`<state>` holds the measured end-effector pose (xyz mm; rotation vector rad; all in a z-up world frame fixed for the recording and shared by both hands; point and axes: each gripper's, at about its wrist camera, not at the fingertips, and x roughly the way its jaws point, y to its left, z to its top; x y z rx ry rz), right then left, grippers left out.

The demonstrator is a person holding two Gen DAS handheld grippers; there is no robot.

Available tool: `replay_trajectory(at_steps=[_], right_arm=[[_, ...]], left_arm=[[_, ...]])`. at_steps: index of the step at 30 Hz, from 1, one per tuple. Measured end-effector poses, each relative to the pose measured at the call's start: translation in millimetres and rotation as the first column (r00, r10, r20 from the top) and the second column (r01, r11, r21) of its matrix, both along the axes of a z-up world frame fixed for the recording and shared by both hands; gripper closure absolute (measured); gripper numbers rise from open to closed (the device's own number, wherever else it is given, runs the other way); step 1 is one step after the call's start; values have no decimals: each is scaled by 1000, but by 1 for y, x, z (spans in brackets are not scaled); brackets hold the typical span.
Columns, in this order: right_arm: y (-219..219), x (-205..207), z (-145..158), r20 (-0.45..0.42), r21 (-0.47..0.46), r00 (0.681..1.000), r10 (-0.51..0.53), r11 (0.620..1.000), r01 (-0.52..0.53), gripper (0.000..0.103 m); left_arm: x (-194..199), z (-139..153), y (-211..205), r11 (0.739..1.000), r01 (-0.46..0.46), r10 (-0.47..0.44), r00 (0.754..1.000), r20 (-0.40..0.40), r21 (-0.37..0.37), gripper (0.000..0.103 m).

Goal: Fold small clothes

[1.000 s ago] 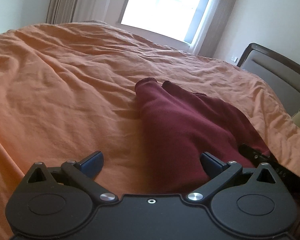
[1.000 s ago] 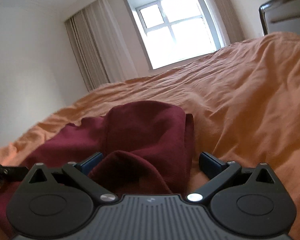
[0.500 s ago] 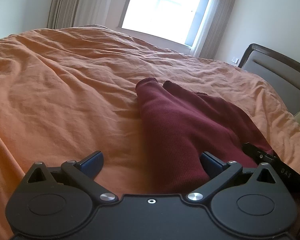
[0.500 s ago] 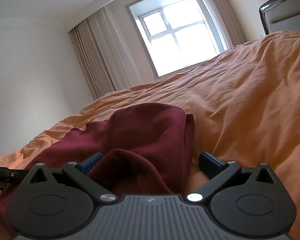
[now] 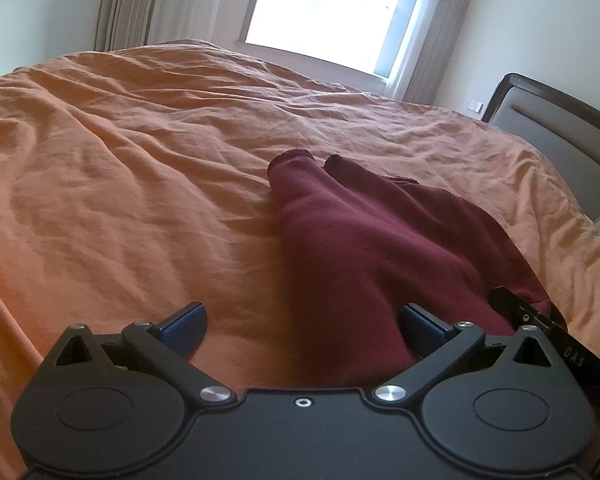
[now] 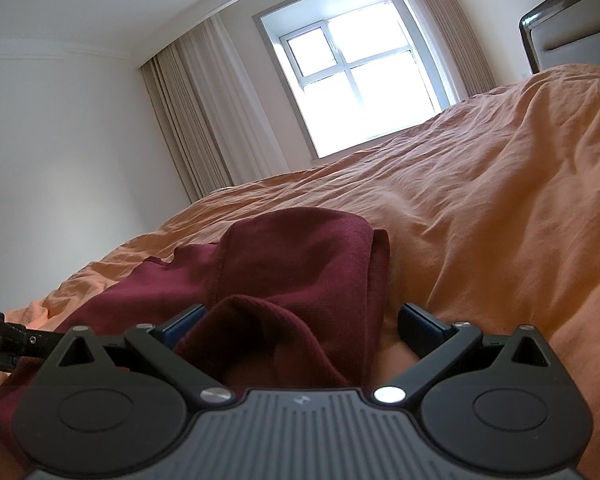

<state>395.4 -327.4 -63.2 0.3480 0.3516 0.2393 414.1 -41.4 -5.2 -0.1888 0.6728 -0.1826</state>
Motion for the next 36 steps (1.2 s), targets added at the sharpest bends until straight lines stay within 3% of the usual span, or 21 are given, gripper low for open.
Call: replay_trajectory(at_steps=[22, 25, 28, 30, 34, 36], right_arm=[[5, 0, 1, 7, -23, 1000, -8, 1000, 8, 1], [7, -2, 3, 6, -37, 1000, -6, 999, 6, 5], [11, 0, 12, -22, -62, 1000, 19, 998, -20, 18], [15, -1, 19, -37, -81, 999, 31, 996, -34, 28], [27, -3, 31, -60, -126, 998, 29, 991, -36, 43], [33, -4, 38, -65, -151, 997, 35, 987, -45, 60]], left_arm=[[14, 5, -3, 999, 40, -39, 998, -58, 1, 0], [16, 6, -5, 999, 52, -51, 997, -60, 0, 2], [18, 8, -7, 996, 91, -92, 994, -57, -9, 16], [18, 11, -8, 993, 113, -114, 992, -55, -23, 33], [16, 18, -16, 991, 137, -136, 990, -40, 11, 48], [15, 21, -19, 988, 151, -150, 988, -28, 35, 62]])
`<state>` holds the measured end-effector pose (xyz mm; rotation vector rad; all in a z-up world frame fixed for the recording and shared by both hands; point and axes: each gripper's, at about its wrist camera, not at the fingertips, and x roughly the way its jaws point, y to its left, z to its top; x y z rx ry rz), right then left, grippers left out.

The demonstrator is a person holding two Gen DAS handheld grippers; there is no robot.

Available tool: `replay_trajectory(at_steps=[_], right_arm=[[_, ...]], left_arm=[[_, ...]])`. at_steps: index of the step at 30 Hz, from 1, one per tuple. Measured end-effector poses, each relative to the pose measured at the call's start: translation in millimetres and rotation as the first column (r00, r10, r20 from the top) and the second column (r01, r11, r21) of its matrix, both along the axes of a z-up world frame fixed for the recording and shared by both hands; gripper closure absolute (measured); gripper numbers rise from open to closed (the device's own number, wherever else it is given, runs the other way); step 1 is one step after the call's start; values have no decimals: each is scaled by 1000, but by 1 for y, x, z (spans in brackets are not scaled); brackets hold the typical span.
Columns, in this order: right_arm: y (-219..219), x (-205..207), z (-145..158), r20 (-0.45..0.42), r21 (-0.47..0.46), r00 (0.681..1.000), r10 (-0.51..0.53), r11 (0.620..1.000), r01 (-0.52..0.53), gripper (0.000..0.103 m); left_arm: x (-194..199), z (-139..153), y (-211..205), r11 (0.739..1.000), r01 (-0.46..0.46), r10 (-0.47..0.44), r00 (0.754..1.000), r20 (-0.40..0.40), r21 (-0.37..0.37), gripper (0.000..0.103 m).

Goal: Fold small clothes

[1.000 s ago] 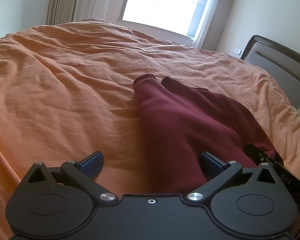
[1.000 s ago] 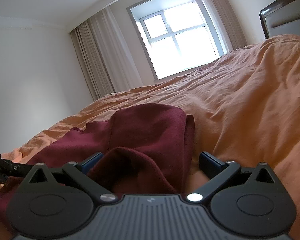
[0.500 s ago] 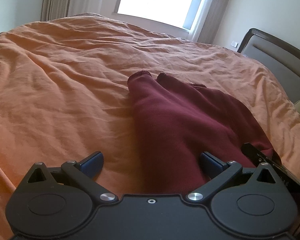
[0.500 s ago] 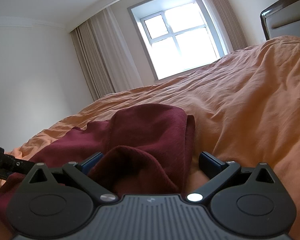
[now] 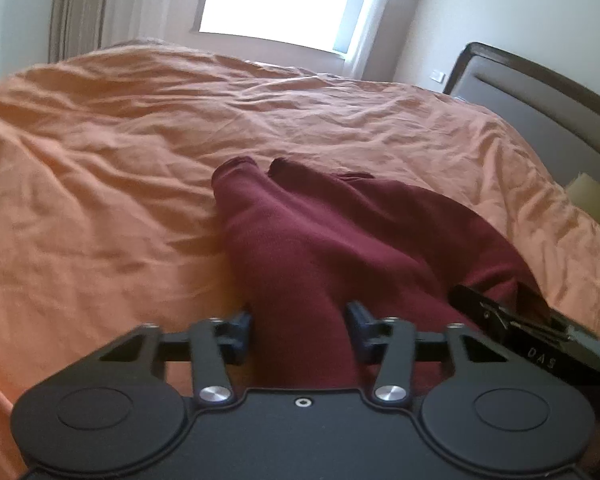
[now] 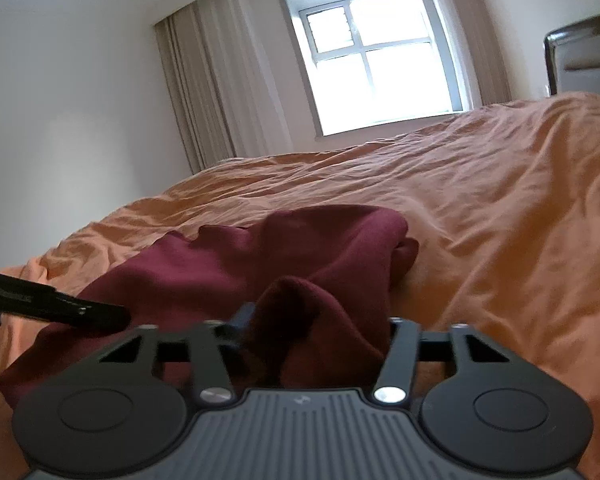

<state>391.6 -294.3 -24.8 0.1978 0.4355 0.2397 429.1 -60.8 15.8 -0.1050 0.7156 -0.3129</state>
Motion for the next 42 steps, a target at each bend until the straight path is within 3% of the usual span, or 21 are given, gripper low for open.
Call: replay_trajectory(at_steps=[3, 5, 10, 17, 22, 28, 34, 38, 42], right_arm=[[15, -6, 14, 17, -78, 1000, 8, 997, -6, 73], [26, -11, 25, 51, -130, 999, 7, 992, 0, 76], [56, -19, 50, 140, -138, 989, 39, 990, -20, 77], [118, -3, 62, 224, -140, 969, 108, 987, -78, 77], [160, 21, 59, 196, -132, 968, 157, 982, -133, 77], [174, 40, 34, 88, -139, 983, 162, 979, -149, 74], [155, 47, 17, 30, -95, 991, 130, 987, -127, 52], [155, 36, 21, 37, -112, 994, 107, 988, -103, 31], [153, 32, 24, 48, -119, 995, 87, 990, -81, 12]], left_arm=[[-4, 9, -4, 999, 20, -21, 999, 33, 30, 73], [-9, 17, -3, 999, 27, -29, 997, 71, 35, 76], [-24, 43, 9, 998, 5, -17, 983, 183, 64, 77], [-34, 75, 64, 989, -104, 72, 959, 274, 104, 77], [-34, 78, 103, 979, -179, 147, 953, 264, 102, 77], [-25, 51, 130, 976, -203, 185, 966, 182, 82, 77], [-23, 28, 139, 973, -224, 212, 965, 152, 65, 68], [-24, 25, 142, 968, -244, 236, 962, 138, 51, 62], [-26, 26, 144, 965, -263, 259, 959, 119, 22, 49]])
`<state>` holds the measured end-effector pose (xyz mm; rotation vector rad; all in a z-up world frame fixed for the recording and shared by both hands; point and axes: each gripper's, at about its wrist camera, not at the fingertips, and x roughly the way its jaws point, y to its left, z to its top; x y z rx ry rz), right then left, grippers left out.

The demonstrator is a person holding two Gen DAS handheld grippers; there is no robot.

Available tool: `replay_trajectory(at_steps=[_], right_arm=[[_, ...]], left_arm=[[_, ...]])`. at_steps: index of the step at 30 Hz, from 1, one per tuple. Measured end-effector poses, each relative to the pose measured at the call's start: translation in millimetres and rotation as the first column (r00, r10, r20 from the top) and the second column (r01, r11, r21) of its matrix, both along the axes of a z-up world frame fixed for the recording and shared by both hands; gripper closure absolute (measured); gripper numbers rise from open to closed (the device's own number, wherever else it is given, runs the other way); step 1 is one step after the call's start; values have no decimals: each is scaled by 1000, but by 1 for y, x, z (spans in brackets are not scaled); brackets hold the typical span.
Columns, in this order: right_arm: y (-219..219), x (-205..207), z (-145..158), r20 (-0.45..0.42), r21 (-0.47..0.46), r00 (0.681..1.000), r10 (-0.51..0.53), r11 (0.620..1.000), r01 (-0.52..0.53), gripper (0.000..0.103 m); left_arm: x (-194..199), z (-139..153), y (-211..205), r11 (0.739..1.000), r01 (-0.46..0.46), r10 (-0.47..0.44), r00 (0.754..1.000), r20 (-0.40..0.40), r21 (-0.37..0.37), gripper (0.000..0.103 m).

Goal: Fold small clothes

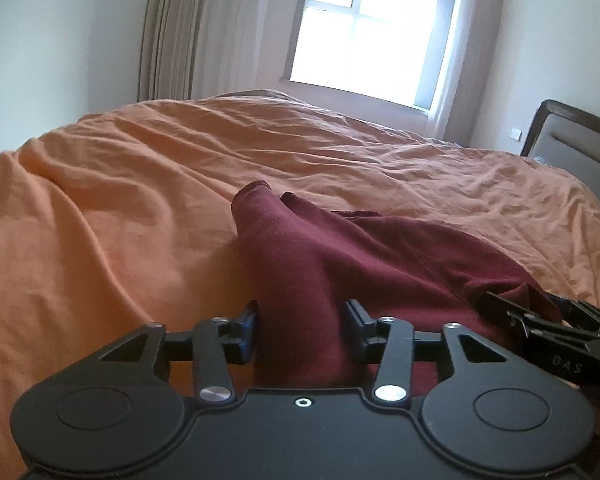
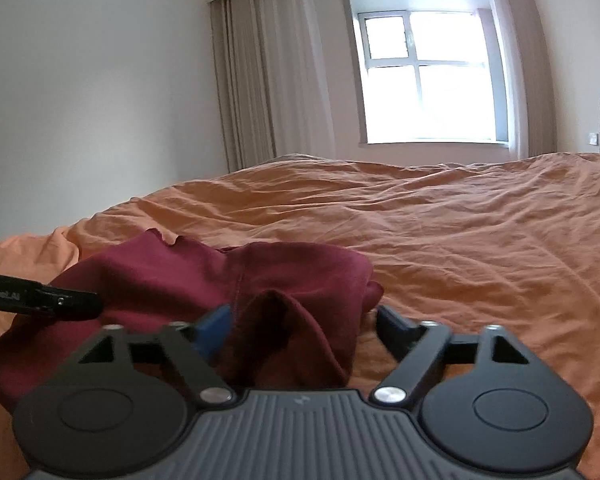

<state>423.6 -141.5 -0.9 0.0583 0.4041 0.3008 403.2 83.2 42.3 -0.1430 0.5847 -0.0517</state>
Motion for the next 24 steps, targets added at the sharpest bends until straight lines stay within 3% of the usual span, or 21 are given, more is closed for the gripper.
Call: replay_trajectory(at_steps=[6, 12, 24], right_arm=[[-7, -14, 12, 37, 13, 999, -35, 999, 35, 1], [-11, -43, 38, 101, 36, 994, -41, 999, 38, 0], [-10, -118, 88, 199, 78, 980, -23, 997, 8, 0]], left_arm=[[-14, 10, 0, 999, -35, 35, 999, 9, -21, 23], [-44, 29, 0, 997, -63, 65, 996, 55, -43, 6], [-125, 70, -4, 996, -79, 84, 982, 170, -33, 1]])
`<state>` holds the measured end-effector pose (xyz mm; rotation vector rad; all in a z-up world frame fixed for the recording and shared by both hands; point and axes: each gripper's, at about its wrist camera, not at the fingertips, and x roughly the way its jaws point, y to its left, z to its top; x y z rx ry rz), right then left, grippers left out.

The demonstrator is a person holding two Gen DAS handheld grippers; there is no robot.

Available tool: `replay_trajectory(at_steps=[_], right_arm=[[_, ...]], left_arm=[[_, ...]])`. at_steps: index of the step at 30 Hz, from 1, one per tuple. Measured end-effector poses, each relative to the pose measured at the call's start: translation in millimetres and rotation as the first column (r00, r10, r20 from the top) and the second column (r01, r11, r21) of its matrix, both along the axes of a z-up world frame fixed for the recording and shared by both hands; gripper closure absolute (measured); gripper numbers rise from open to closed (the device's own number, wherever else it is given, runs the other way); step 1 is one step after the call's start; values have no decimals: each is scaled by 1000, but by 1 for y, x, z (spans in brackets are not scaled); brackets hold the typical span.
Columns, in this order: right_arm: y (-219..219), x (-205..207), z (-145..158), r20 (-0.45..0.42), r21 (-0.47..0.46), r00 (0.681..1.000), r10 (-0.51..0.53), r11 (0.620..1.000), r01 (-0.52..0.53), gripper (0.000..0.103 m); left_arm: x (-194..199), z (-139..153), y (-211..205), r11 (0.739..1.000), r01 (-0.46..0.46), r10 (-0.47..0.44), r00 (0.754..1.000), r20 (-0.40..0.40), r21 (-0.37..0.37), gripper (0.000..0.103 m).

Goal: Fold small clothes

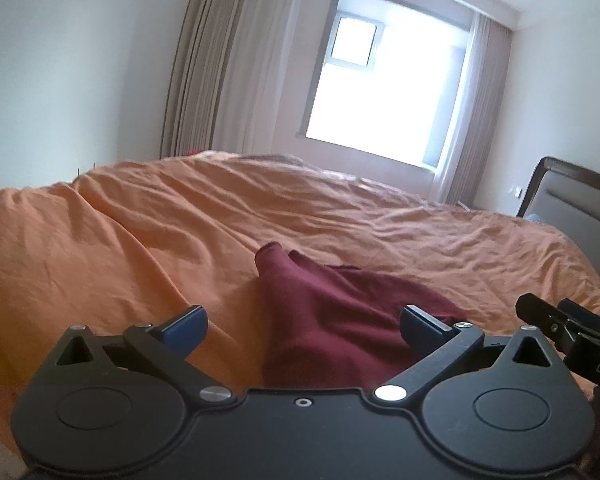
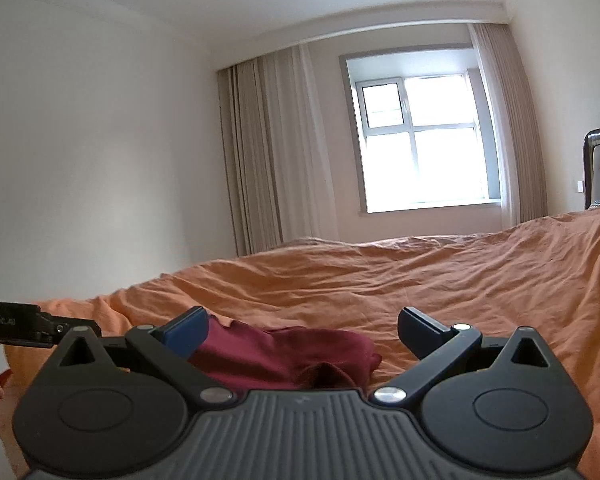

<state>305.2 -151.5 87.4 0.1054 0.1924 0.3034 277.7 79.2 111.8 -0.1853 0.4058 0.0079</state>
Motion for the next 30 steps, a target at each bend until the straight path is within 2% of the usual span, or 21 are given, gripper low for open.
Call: replay_trajectory(at_steps=[5, 12, 22, 30], right_arm=[[1, -33, 6, -7, 39, 1000, 9, 999, -8, 0], [0, -78, 6, -17, 97, 1000, 7, 995, -5, 0], [12, -144, -15, 43, 93, 998, -54, 994, 50, 0], [25, -174, -36, 97, 45, 987, -131, 991, 127, 0]], left_arm=[[-34, 7, -2, 1000, -5, 4, 999, 35, 22, 1], [-74, 5, -4, 999, -7, 5, 999, 45, 49, 1], [-128, -10, -2, 996, -43, 37, 996, 84, 72, 1], [-158, -37, 4, 992, -89, 79, 991, 104, 94, 1]])
